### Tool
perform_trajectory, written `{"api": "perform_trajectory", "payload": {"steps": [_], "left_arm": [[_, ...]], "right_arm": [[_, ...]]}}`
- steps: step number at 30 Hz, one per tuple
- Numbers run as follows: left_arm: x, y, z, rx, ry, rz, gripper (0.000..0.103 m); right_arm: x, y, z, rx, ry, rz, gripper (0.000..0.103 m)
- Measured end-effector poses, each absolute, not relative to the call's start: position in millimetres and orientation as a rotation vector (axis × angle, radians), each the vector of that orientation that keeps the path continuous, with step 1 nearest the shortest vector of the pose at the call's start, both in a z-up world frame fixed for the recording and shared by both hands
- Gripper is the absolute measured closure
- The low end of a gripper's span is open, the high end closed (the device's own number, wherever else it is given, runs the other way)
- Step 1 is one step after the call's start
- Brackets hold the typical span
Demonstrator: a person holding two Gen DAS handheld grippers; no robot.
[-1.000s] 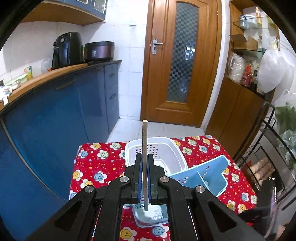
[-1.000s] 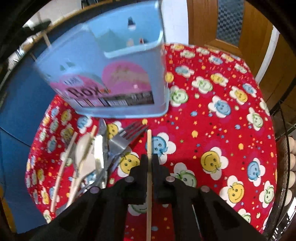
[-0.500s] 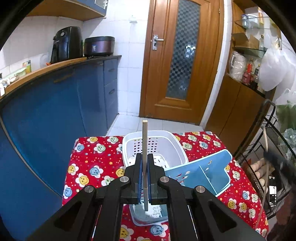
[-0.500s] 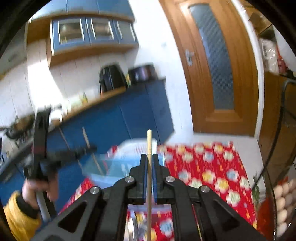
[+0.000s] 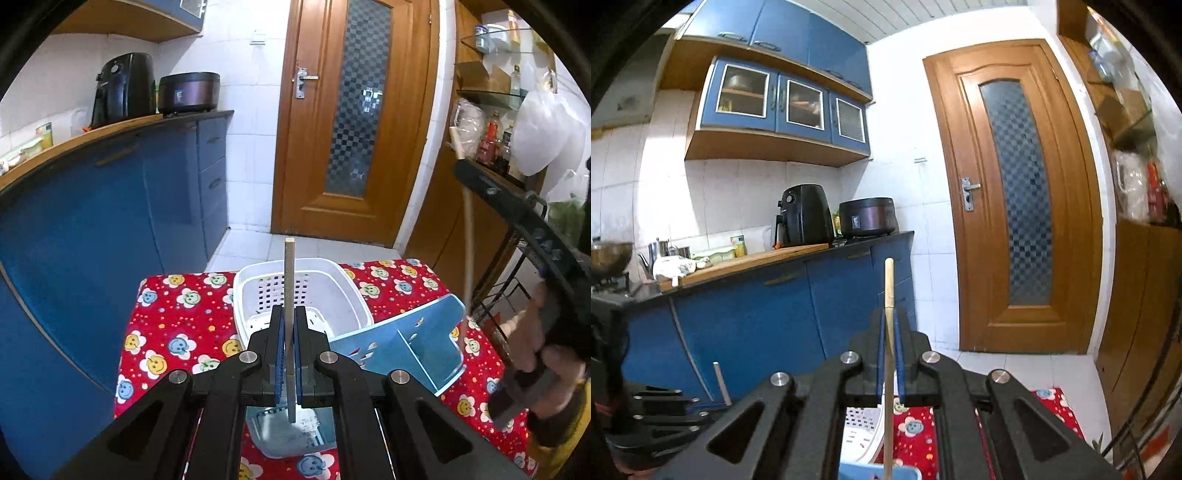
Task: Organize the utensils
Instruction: 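Lower the left chopstick into the blue box while the right tool holds its chopstick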
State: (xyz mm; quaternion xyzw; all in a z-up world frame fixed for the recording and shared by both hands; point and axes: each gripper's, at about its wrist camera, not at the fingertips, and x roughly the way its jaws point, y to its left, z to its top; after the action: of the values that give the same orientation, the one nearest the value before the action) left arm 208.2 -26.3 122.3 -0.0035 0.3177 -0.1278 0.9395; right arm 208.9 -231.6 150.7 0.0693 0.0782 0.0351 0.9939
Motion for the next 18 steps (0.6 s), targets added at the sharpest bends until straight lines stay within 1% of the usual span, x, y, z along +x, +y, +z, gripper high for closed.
{"api": "perform_trajectory", "payload": {"steps": [9, 15, 17, 18], "left_arm": [[209, -29, 113, -0.010, 0.654, -0.285, 0.099], [210, -29, 113, -0.002, 0.652, -0.284, 0.099], [209, -30, 114, -0.002, 0.655, -0.286, 0.098], [209, -30, 115, 0.002, 0.654, -0.283, 0.098]], "right_arm": [[207, -232, 115, 0.154, 0.172, 0.066, 0.097], [195, -231, 105, 0.137, 0.188, 0.074, 0.096], [193, -232, 104, 0.136, 0.204, 0.080, 0.093], [192, -233, 105, 0.140, 0.213, 0.086, 0.084]]}}
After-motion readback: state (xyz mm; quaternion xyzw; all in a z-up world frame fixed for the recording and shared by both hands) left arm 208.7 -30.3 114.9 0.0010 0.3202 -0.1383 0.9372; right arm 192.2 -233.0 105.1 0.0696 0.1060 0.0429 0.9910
